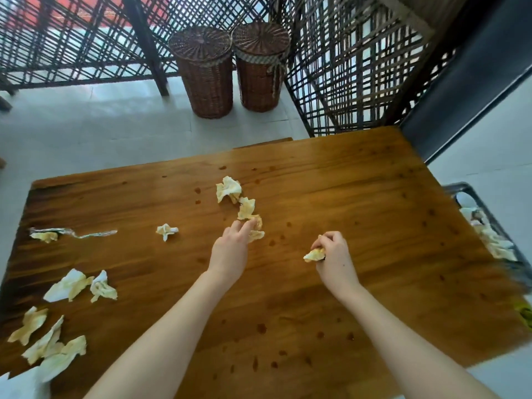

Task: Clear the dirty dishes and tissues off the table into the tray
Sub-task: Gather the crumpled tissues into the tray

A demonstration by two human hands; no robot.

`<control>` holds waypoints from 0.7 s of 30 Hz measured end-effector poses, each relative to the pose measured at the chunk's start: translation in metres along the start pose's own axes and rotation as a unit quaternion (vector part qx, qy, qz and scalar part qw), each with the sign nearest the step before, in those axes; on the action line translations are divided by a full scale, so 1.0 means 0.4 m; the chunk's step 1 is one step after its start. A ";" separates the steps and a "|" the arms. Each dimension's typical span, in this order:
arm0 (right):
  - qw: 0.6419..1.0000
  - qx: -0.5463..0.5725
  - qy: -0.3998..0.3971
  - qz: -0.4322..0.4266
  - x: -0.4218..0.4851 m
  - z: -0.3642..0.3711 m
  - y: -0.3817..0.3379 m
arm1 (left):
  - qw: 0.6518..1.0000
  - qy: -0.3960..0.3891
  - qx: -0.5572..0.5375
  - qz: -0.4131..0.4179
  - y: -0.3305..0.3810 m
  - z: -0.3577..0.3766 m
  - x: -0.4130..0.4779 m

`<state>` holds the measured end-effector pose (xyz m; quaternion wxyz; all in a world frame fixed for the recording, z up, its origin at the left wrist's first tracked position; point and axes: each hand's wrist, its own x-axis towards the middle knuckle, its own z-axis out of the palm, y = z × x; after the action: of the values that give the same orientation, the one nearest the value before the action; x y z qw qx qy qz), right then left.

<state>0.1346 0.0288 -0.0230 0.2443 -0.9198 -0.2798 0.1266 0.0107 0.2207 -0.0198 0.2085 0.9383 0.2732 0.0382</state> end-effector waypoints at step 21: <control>0.994 -0.064 0.060 0.059 -0.272 -0.458 0.754 | 0.986 -0.069 -0.014 0.151 0.887 0.376 -0.064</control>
<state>0.2508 -0.3215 -0.0141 0.1938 -0.9543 -0.2173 0.0671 0.1930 -0.1195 -0.0093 0.2319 0.9662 0.1124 0.0085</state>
